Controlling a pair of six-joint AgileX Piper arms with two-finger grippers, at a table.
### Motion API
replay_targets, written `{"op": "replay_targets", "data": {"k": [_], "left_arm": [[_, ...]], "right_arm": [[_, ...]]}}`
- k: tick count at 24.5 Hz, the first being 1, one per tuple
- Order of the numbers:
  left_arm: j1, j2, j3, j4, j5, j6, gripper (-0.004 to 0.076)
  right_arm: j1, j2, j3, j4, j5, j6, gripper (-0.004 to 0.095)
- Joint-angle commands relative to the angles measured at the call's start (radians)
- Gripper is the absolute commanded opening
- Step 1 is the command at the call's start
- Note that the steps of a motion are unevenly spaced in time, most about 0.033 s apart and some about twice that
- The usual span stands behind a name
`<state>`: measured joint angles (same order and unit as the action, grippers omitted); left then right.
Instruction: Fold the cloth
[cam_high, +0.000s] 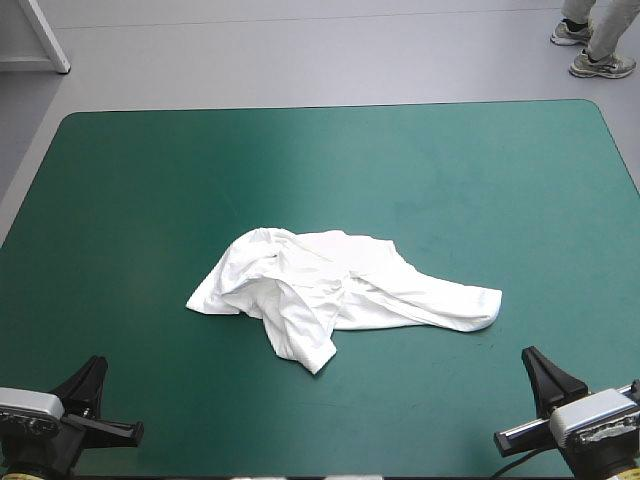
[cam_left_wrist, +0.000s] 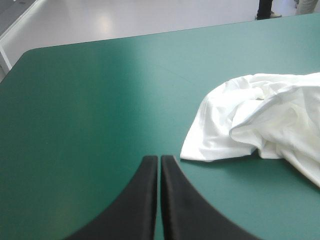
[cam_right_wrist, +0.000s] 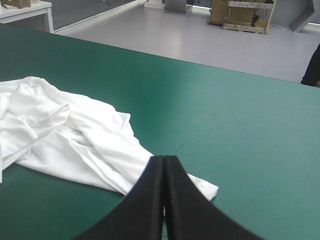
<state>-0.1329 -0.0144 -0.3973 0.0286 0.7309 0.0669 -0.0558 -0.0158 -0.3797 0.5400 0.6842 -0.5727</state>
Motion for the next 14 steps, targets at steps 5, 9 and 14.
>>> {"op": "replay_targets", "data": {"k": [5,9,14], "left_arm": [[-0.008,-0.005,-0.022,-0.009,-0.075,-0.004,0.0019],[-0.008,-0.005,-0.022,-0.009,-0.075,-0.004,0.0019],[-0.008,-0.005,-0.022,-0.009,-0.075,-0.008,0.0019]], "right_arm": [[-0.001,-0.012,-0.023,0.018,-0.073,-0.004,-0.0017],[-0.001,-0.012,-0.023,0.018,-0.073,-0.004,-0.0018],[-0.001,-0.012,-0.023,0.018,-0.073,-0.004,-0.0017]]}}
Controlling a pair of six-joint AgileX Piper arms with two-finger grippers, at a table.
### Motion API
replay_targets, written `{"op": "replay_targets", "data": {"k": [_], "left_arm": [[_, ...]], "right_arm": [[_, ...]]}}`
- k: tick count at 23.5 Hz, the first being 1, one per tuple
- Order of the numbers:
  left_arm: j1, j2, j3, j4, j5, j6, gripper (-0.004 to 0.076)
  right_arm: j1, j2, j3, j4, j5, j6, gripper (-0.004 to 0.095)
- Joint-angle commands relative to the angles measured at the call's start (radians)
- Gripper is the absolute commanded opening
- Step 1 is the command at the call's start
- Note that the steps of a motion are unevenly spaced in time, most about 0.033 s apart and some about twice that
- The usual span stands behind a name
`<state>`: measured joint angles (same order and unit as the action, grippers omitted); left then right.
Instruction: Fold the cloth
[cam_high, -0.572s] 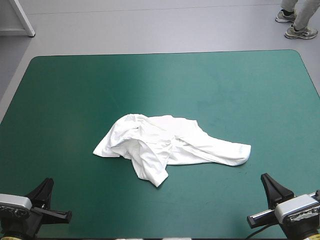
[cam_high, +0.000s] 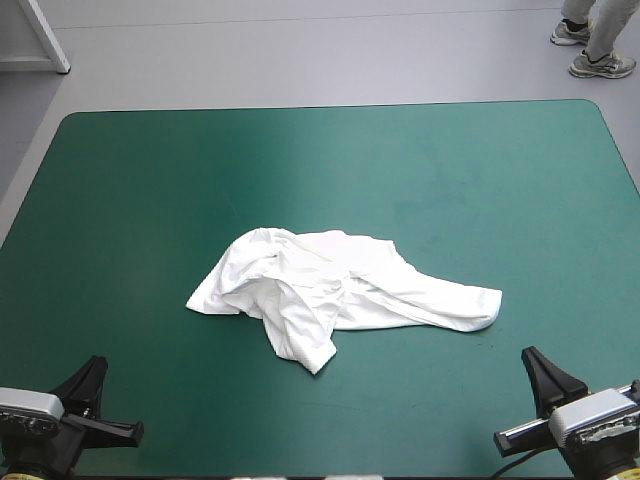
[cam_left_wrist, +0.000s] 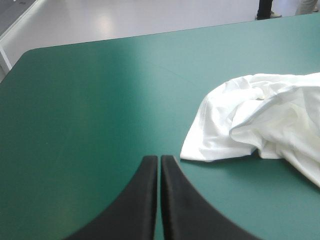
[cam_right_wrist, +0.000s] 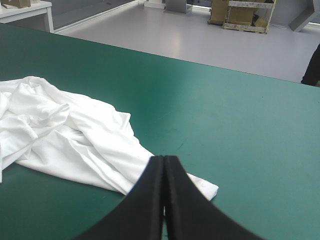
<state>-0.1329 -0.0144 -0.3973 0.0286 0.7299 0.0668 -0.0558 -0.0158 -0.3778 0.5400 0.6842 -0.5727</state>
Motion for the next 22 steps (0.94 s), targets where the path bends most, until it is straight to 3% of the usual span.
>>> {"op": "replay_targets", "data": {"k": [1,10,12,17,19,21,22], "left_arm": [[-0.008,-0.005,-0.022,-0.009,-0.074,-0.008,0.0019],[-0.008,0.005,-0.028,-0.013,-0.057,-0.010,0.0020],[-0.008,0.058,-0.046,-0.046,-0.026,-0.044,0.0066],[-0.008,0.185,-0.054,-0.146,-0.080,-0.086,0.0132],[-0.008,0.290,-0.071,-0.218,-0.066,-0.107,0.0195],[-0.008,0.480,-0.119,-0.251,-0.090,-0.105,0.0373],[-0.008,0.522,-0.138,-0.251,-0.097,-0.105,0.0413]], "right_arm": [[-0.001,-0.012,-0.025,0.018,-0.073,-0.004,-0.0018],[-0.001,-0.012,-0.025,0.018,-0.074,-0.004,-0.0017],[-0.001,-0.012,-0.025,0.018,-0.074,-0.004,-0.0017],[-0.001,-0.010,-0.025,0.010,-0.075,0.002,-0.0014],[-0.001,-0.008,-0.025,-0.018,-0.084,0.042,0.0038],[-0.001,0.010,-0.025,-0.043,-0.091,0.075,0.0177],[-0.001,0.017,-0.025,-0.045,-0.091,0.075,0.0217]]}}
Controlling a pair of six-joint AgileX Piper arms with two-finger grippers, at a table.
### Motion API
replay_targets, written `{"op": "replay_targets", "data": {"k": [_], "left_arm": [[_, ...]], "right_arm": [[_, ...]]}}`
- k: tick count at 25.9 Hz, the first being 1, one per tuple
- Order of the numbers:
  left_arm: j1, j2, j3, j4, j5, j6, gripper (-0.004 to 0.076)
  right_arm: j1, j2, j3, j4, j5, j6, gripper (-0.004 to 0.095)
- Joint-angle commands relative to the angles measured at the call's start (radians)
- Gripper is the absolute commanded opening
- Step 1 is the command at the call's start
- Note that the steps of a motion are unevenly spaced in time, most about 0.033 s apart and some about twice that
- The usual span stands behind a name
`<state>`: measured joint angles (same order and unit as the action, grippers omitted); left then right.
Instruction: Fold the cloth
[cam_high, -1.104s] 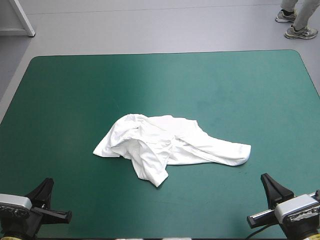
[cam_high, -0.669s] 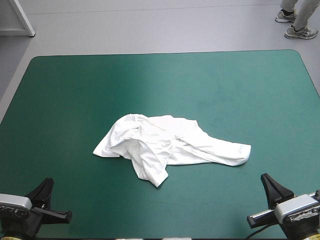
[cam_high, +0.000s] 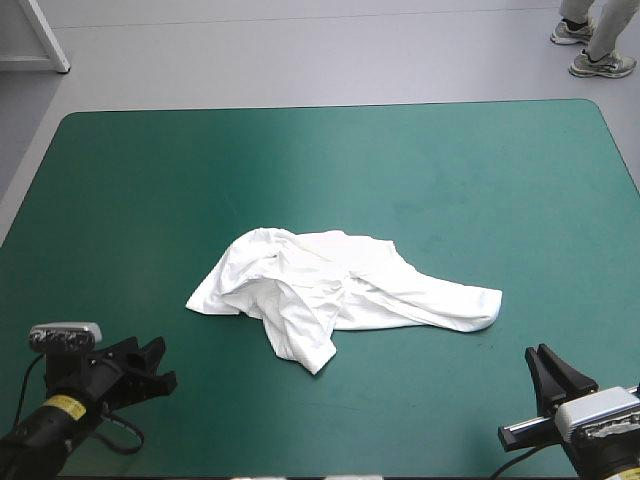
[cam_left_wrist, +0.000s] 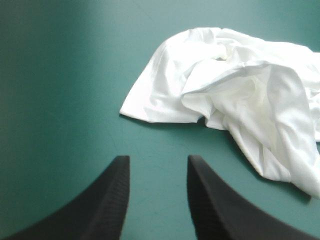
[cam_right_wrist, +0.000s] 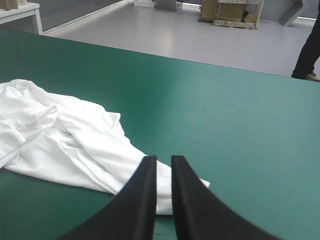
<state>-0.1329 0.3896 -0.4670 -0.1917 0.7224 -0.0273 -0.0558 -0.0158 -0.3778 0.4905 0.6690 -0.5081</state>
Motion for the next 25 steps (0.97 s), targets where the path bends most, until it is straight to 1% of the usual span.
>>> {"op": "replay_targets", "data": {"k": [1,2,3,4,5,6,7,9,14,20,25], "left_arm": [[-0.001,0.229,-0.109,-0.031,-0.093,-0.013,0.0442],[-0.002,0.286,-0.134,-0.031,-0.091,-0.015,0.0440],[-0.002,0.387,-0.178,-0.031,-0.085,-0.015,0.0440],[-0.002,0.441,-0.200,-0.031,-0.084,-0.015,0.0441],[-0.002,0.546,-0.244,-0.031,-0.076,-0.015,0.0441],[-0.002,0.588,-0.266,-0.031,-0.067,-0.015,0.0441],[-0.002,0.682,-0.307,-0.031,-0.052,-0.011,0.0441],[-0.002,0.761,-0.343,-0.034,-0.049,-0.011,0.0441],[-0.002,0.890,-0.419,-0.031,-0.045,0.018,0.0441],[-0.002,1.010,-0.426,0.026,-0.026,0.018,0.0441],[-0.002,1.064,-0.421,-0.008,-0.071,0.056,0.0440]], "right_arm": [[-0.001,0.028,-0.025,0.004,-0.078,0.013,0.0277],[-0.001,0.032,-0.025,0.004,-0.078,0.013,0.0298],[-0.001,0.032,-0.025,0.004,-0.078,0.013,0.0314],[-0.001,0.032,-0.025,0.004,-0.078,0.013,0.0315],[-0.001,0.032,-0.025,0.004,-0.078,0.013,0.0314],[-0.001,0.032,-0.025,0.004,-0.078,0.013,0.0314],[-0.001,0.032,-0.025,0.004,-0.078,0.013,0.0314],[-0.001,0.032,-0.025,0.004,-0.078,0.013,0.0311],[-0.001,0.032,-0.025,0.004,-0.078,0.013,0.0310],[-0.001,0.032,-0.025,0.004,-0.078,0.013,0.0310],[-0.001,0.032,-0.025,0.004,-0.078,0.013,0.0310]]}}
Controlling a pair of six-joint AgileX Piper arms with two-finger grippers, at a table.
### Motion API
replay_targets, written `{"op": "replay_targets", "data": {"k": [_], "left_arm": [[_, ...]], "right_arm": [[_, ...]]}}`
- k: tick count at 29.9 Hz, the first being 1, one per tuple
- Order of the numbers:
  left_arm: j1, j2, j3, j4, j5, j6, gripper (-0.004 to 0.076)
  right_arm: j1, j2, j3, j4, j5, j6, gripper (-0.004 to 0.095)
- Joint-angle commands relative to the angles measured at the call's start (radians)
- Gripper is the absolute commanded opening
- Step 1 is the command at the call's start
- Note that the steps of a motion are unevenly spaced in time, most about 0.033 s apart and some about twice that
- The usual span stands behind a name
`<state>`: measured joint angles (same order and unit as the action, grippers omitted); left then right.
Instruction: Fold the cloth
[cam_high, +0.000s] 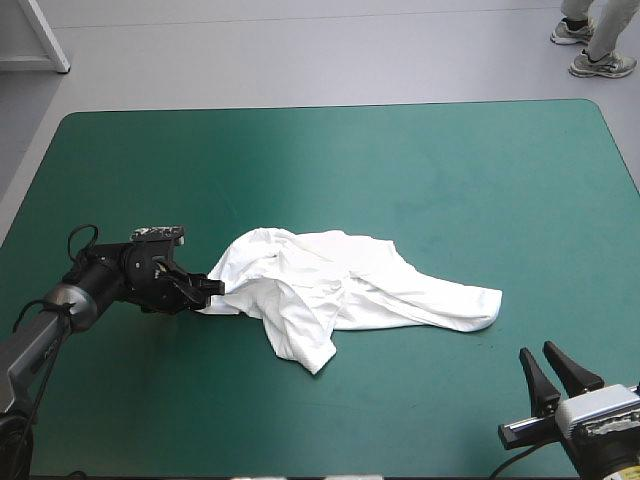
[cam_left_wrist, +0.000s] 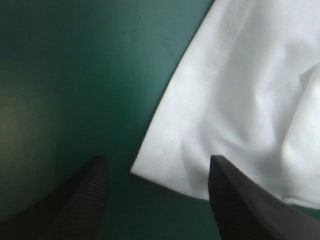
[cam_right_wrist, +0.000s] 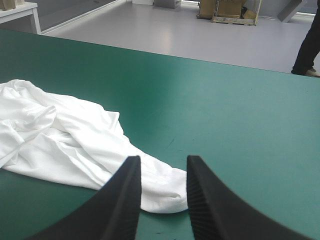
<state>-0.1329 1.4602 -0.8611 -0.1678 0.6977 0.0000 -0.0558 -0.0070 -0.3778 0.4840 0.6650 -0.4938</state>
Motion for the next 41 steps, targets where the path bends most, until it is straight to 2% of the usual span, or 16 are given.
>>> {"op": "replay_targets", "data": {"k": [1,8,10,12,15,16,24,28,33,38,41], "left_arm": [[-0.002,0.004,-0.027,-0.039,-0.050,0.042,0.0440],[-0.002,0.081,-0.027,-0.062,-0.050,0.087,0.0440],[-0.002,0.094,-0.027,-0.079,-0.040,0.111,0.0418],[-0.002,0.101,-0.027,-0.097,-0.027,0.149,0.0320],[-0.002,0.101,-0.027,-0.112,-0.009,0.205,0.0069],[-0.002,0.101,-0.027,-0.114,-0.005,0.225,0.0023],[-0.002,0.101,-0.027,-0.111,0.008,0.249,0.0019],[-0.002,0.101,-0.027,-0.107,0.010,0.253,0.0019],[-0.002,0.101,-0.027,-0.111,0.003,0.273,0.0019],[-0.002,0.101,-0.027,-0.113,-0.001,0.291,0.0019],[-0.002,0.101,-0.027,-0.113,-0.005,0.291,0.0019]], "right_arm": [[-0.001,0.023,-0.025,0.011,-0.074,-0.002,0.0310],[-0.001,0.023,-0.025,0.011,-0.074,-0.002,0.0310],[-0.001,0.023,-0.025,0.011,-0.074,-0.002,0.0310],[-0.001,0.023,-0.025,0.011,-0.074,-0.002,0.0310],[-0.001,0.023,-0.025,0.009,-0.074,0.001,0.0310],[-0.001,0.023,-0.025,0.005,-0.075,0.005,0.0310],[-0.001,0.104,-0.039,-0.066,-0.068,0.118,0.0310],[-0.001,0.231,-0.094,-0.072,-0.056,0.140,0.0311],[-0.001,0.490,-0.187,-0.073,-0.042,0.150,0.0326],[-0.001,0.770,-0.296,-0.048,-0.018,0.150,0.0504],[-0.001,0.907,-0.360,-0.037,-0.018,0.146,0.0540]]}}
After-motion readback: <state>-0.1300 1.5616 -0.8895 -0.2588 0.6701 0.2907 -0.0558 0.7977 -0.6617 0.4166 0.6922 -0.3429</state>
